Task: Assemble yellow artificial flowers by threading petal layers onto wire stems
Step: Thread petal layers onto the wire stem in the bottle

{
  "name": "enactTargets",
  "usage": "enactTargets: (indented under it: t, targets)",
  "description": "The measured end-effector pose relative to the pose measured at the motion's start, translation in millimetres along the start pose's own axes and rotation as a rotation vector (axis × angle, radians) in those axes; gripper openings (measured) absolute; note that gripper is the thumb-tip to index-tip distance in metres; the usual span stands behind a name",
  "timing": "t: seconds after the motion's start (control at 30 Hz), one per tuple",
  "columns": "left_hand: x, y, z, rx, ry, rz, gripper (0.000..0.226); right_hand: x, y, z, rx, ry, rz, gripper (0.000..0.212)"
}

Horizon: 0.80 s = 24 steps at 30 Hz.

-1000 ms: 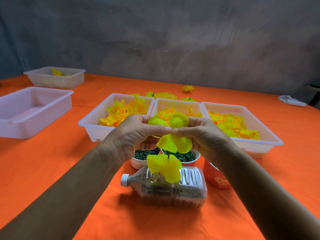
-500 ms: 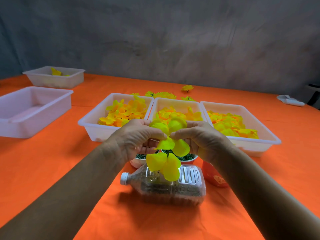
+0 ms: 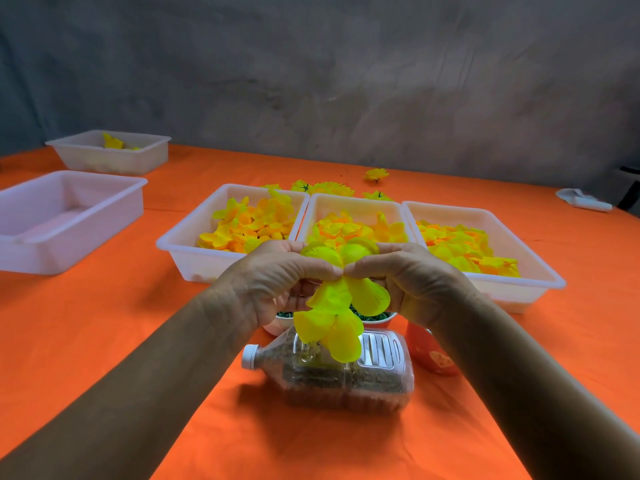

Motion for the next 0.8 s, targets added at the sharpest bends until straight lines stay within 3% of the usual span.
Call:
enactTargets:
  t: [0.2,0.37,0.53,0.7,0.8]
  targets:
    - [8.9,-3.5,-2.1,-0.044,0.02,-0.027,0.08,2.9,3.3,-0.8,0.0,0.032,0.036,0.012]
    - [6.5,-4.2,-2.1,-0.06,-0.002,-0.042,0.081,1.9,8.9,2.7,0.048,-0.012,0.108,0.009]
    - [1.4,-1.3,1.8,-0.064,-0.024,-0.032,0.105,-0.7,10.2,5.6,0.149,-0.059,0.126,0.012]
    - [4.1,-5.1,0.3,-0.056,-0.017,-0.044,0.086,0.3,12.4,5.4,0.158,-0.053,0.149,0.011]
    - [2.0,-4.1,1.3,-0.044,-0.032,-0.045,0.093,0.7,14.7,6.0,0.176,-0.061,0.179,0.011]
Point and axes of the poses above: each hand's wrist, its own x-axis towards the middle knuckle, its own z-axis out of the palm, y = z × x, the point moved 5 cm from there along x, towards the middle knuckle
